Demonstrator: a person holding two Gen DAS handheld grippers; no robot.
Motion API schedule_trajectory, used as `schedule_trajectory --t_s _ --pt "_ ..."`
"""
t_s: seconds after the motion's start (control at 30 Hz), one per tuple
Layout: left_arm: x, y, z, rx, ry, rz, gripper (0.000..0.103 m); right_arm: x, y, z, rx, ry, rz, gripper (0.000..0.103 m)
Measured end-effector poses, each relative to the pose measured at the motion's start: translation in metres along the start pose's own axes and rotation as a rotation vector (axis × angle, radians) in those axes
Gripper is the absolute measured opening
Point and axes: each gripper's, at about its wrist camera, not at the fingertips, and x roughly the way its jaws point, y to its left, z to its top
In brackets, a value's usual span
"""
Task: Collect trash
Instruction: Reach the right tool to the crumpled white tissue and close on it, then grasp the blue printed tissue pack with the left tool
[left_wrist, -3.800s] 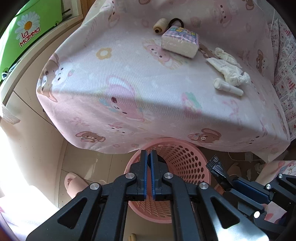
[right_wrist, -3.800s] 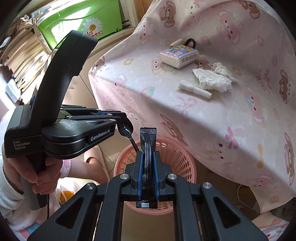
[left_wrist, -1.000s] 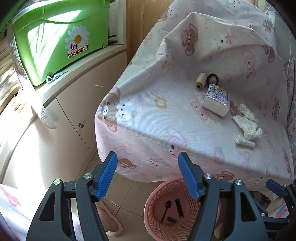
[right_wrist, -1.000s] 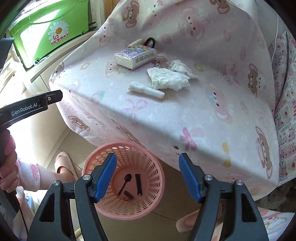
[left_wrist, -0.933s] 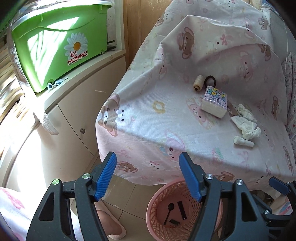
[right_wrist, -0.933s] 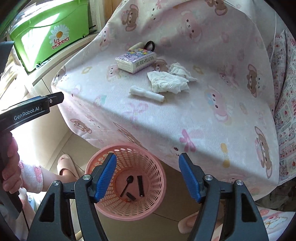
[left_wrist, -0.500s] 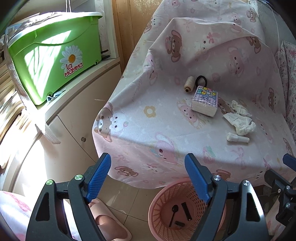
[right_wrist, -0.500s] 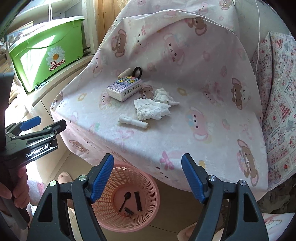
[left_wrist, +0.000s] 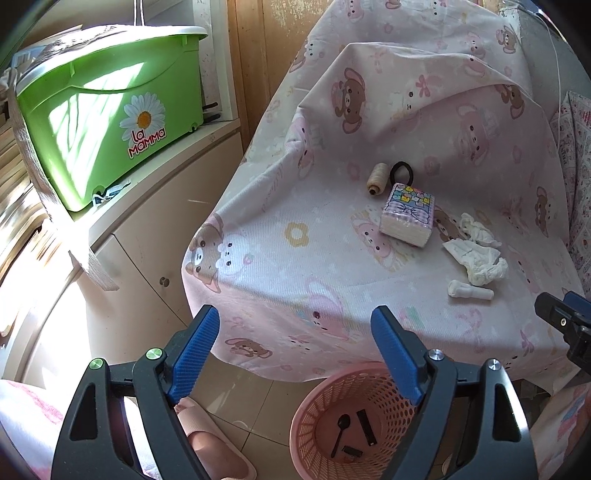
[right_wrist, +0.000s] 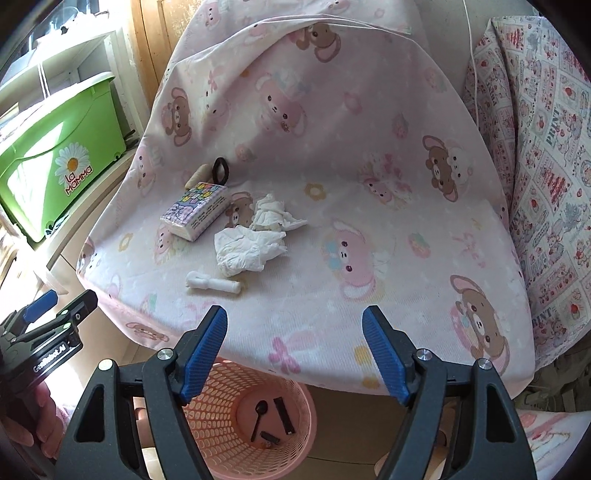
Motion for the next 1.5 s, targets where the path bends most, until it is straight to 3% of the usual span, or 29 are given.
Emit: schedule_trajectory --t_s 0.13,0.3,0.6,0.73,0.83,0.87,1.03,1.23,1.33,1.5 --pt "0.004 -0.001 0.001 -0.001 0.011 0.014 0.083 0.014 0.009 0.018 -0.020 0.016 0.007 0.077" --pt "0.010 -0.005 0.003 -0.008 0.021 0.018 0.083 0.029 0.017 0.032 0.012 0.050 0.089 0.075" --pt "0.022 0.000 0.006 -0.046 0.053 0.017 0.083 0.050 0.027 0.039 0.041 0.093 0.135 0.049" --pt "0.023 -0.006 0.005 -0.023 0.059 0.021 0.083 0.054 0.031 0.037 0.035 0.113 0.152 0.031" --pt "0.022 -0.012 0.005 0.004 0.054 0.011 0.083 0.054 0.034 0.037 0.016 0.110 0.153 0.022" --pt "0.022 -0.014 0.005 0.004 0.053 0.005 0.083 0.054 0.035 0.037 0.013 0.107 0.152 0.014" --pt "0.021 -0.018 0.008 0.006 0.040 -0.002 0.083 0.046 0.030 0.039 0.023 0.081 0.171 0.003" --pt "0.029 -0.032 0.026 0.052 0.078 -0.057 0.083 0.017 0.010 0.046 0.068 0.010 0.213 0.003" --pt "0.031 -0.038 0.043 0.071 0.101 -0.119 0.083 0.010 -0.009 0.051 0.113 -0.003 0.249 0.003" --pt "0.048 -0.056 0.073 0.115 0.160 -0.210 0.083 0.006 -0.047 0.057 0.214 0.027 0.316 0.003"
